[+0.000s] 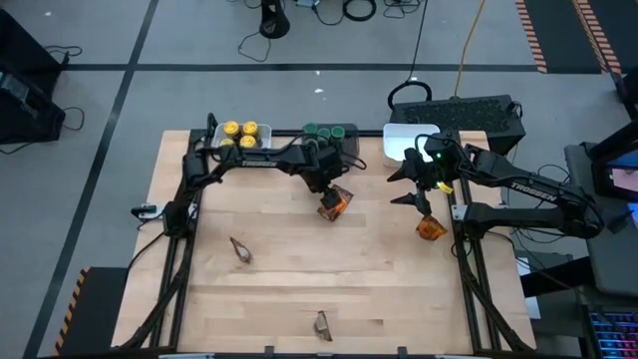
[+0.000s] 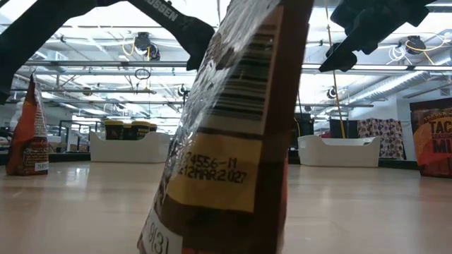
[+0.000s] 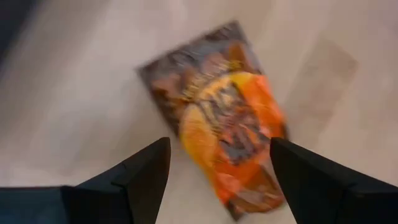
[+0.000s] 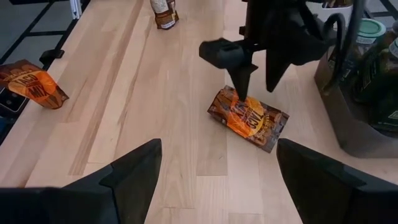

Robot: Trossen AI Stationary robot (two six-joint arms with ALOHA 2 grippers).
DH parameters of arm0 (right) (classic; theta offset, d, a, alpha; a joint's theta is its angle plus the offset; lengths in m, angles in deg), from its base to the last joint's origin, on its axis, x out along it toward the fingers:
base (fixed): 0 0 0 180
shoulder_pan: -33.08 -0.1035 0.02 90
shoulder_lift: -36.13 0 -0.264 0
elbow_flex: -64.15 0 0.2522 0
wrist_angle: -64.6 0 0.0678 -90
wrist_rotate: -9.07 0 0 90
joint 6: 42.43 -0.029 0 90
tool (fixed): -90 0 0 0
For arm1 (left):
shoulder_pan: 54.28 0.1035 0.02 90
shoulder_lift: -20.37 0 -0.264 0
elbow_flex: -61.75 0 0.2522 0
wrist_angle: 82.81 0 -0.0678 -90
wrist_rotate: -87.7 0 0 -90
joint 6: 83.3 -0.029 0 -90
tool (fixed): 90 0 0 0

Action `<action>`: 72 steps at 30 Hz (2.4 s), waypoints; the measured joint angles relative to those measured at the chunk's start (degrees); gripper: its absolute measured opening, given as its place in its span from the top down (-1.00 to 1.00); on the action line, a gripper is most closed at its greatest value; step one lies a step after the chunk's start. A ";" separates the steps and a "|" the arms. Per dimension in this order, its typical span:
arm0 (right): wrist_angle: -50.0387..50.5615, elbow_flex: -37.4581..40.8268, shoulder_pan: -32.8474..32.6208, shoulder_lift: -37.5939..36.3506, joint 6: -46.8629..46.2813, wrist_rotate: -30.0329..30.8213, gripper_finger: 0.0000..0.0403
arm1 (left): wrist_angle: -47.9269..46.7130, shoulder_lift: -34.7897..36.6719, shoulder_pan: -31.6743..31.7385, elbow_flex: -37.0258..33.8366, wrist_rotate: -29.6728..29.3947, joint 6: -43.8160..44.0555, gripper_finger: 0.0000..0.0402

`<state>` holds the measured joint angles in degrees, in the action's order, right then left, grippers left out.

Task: Sort spices by type
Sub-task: Put the top center orange seasoning pack into the right white bin

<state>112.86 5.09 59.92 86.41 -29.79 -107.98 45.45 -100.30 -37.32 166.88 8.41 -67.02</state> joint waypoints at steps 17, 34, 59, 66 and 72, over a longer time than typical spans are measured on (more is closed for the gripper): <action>0.09 0.00 -0.01 0.00 0.02 -0.02 -0.50 | 0.30 -5.24 -0.74 0.33 -1.03 3.75 -0.37; 0.07 0.00 -0.01 0.00 0.04 -0.01 -0.50 | 0.81 -5.61 -0.91 0.22 3.84 -1.70 0.70; -0.52 0.02 0.01 -0.02 0.05 0.32 -0.50 | 9.00 11.96 -4.23 4.20 -8.48 -10.85 0.99; -0.87 0.04 0.01 -0.02 0.17 1.77 -0.50 | 28.09 8.92 -5.87 4.24 -21.17 -16.52 0.99; -0.10 0.07 0.05 -0.95 -0.27 8.71 -0.50 | 44.05 2.72 -4.67 4.31 -26.41 -16.80 0.99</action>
<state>112.76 5.16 59.97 85.47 -30.06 -99.28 89.50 -97.57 -41.99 171.18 -18.00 -83.82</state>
